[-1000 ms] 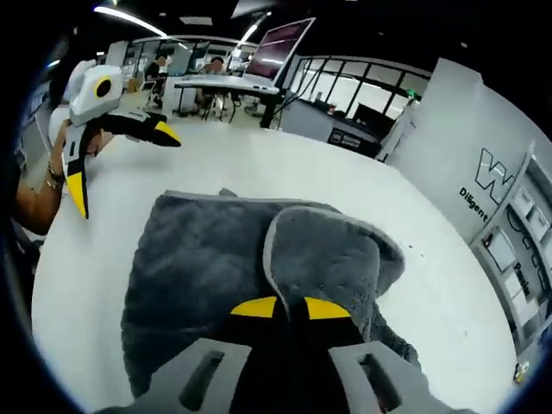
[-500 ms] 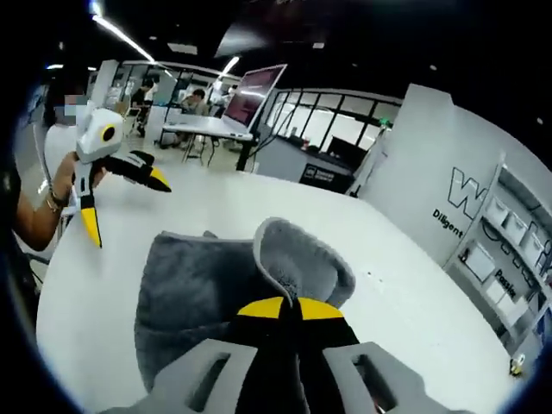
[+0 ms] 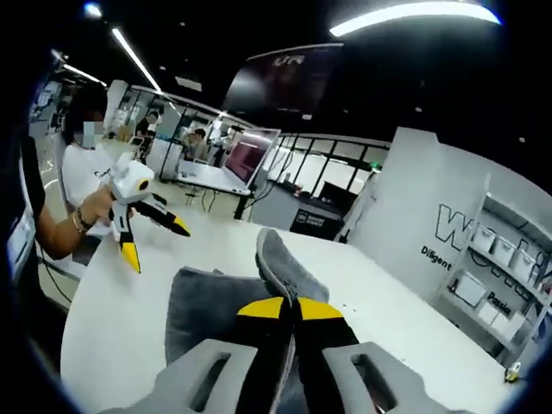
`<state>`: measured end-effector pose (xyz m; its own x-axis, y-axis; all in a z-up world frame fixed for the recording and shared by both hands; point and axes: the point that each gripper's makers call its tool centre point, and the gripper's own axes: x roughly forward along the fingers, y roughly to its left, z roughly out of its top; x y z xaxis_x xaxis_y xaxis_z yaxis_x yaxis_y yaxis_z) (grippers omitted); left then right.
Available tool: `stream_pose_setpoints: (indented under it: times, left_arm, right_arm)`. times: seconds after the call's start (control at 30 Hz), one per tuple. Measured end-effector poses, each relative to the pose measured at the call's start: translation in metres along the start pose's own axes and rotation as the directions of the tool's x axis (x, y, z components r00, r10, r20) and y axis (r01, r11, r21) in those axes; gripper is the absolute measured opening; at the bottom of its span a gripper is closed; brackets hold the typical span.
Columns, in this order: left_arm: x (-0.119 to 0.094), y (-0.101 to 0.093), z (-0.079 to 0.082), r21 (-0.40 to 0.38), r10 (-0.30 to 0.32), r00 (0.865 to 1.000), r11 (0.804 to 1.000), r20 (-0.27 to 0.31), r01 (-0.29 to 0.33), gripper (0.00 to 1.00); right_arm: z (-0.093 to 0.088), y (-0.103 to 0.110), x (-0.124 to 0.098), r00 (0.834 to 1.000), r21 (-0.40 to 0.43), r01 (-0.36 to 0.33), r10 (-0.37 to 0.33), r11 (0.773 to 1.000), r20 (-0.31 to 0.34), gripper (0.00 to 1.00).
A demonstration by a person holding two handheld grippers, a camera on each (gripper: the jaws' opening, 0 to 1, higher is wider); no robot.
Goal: Open the folded towel by lifting each exposed corner and separating the folded layers until the towel lies flat within the target outline without major curled edges
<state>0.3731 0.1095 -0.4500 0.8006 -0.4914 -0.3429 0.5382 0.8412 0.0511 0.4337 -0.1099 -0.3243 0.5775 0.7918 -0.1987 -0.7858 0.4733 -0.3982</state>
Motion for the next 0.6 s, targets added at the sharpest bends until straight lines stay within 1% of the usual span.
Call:
stream_pose_setpoints:
  times: [0.03, 0.1, 0.13, 0.17, 0.23, 0.33, 0.37, 0.4, 0.43, 0.47, 0.53, 0.57, 0.6]
  left_arm:
    - [0.000, 0.000, 0.000, 0.001, 0.000, 1.000, 1.000, 0.000, 0.000, 0.99]
    - [0.001, -0.001, 0.001, 0.004, 0.000, 1.000, 1.000, 0.000, 0.000, 0.99]
    - [0.001, -0.001, 0.002, 0.005, 0.000, 1.000, 1.000, 0.000, 0.000, 0.99]
    - [0.001, -0.001, 0.002, 0.005, -0.001, 1.000, 1.000, 0.000, 0.001, 0.99]
    - [0.002, -0.002, 0.003, 0.007, -0.001, 1.000, 1.000, 0.000, 0.001, 0.99]
    - [0.002, -0.006, 0.005, 0.017, -0.006, 1.000, 1.000, -0.004, 0.006, 0.99]
    - [0.003, -0.007, 0.006, 0.020, -0.008, 1.000, 1.000, -0.004, 0.008, 0.99]
    - [0.003, -0.008, 0.006, 0.023, -0.010, 1.000, 1.000, -0.005, 0.010, 0.99]
    - [0.003, -0.008, 0.007, 0.026, -0.011, 1.000, 1.000, -0.006, 0.011, 0.99]
    - [0.003, -0.008, 0.007, 0.028, -0.011, 1.000, 1.000, -0.006, 0.011, 0.99]
    - [0.004, -0.009, 0.008, 0.031, -0.012, 1.000, 0.999, -0.005, 0.012, 0.99]
    - [0.004, -0.010, 0.009, 0.032, -0.013, 1.000, 0.999, -0.005, 0.013, 0.99]
    - [0.004, -0.010, 0.009, 0.032, -0.013, 1.000, 0.999, -0.005, 0.014, 0.99]
  right_arm:
    - [-0.001, 0.002, -0.006, 1.000, -0.002, -0.008, 0.008, 1.000, 0.005, 0.00]
    - [-0.005, 0.014, -0.018, 0.997, -0.015, -0.070, 0.070, 0.997, 0.009, 0.00]
    - [-0.008, 0.019, -0.023, 0.995, -0.034, -0.099, 0.099, 0.995, 0.003, 0.00]
    - [-0.011, 0.020, -0.028, 0.996, -0.034, -0.089, 0.089, 0.995, 0.001, 0.00]
    - [-0.020, 0.027, -0.037, 0.994, -0.039, -0.109, 0.108, 0.993, -0.016, 0.00]
    - [-0.033, 0.035, -0.047, 0.990, -0.006, -0.136, 0.136, 0.991, -0.037, 0.00]
    - [-0.039, 0.038, -0.050, 0.989, 0.017, -0.143, 0.144, 0.990, -0.045, 0.00]
    - [-0.049, 0.042, -0.053, 0.985, 0.045, -0.158, 0.161, 0.986, -0.068, 0.00]
    - [-0.060, 0.042, -0.054, 0.983, 0.063, -0.157, 0.163, 0.986, -0.090, 0.00]
    - [-0.069, 0.041, -0.054, 0.983, 0.079, -0.145, 0.153, 0.986, -0.102, 0.00]
    - [-0.091, 0.041, -0.054, 0.977, 0.127, -0.139, 0.158, 0.982, -0.146, 0.00]
    - [-0.100, 0.040, -0.053, 0.976, 0.151, -0.124, 0.148, 0.981, -0.160, 0.00]
    - [-0.107, 0.039, -0.051, 0.975, 0.147, -0.119, 0.143, 0.982, -0.171, 0.00]
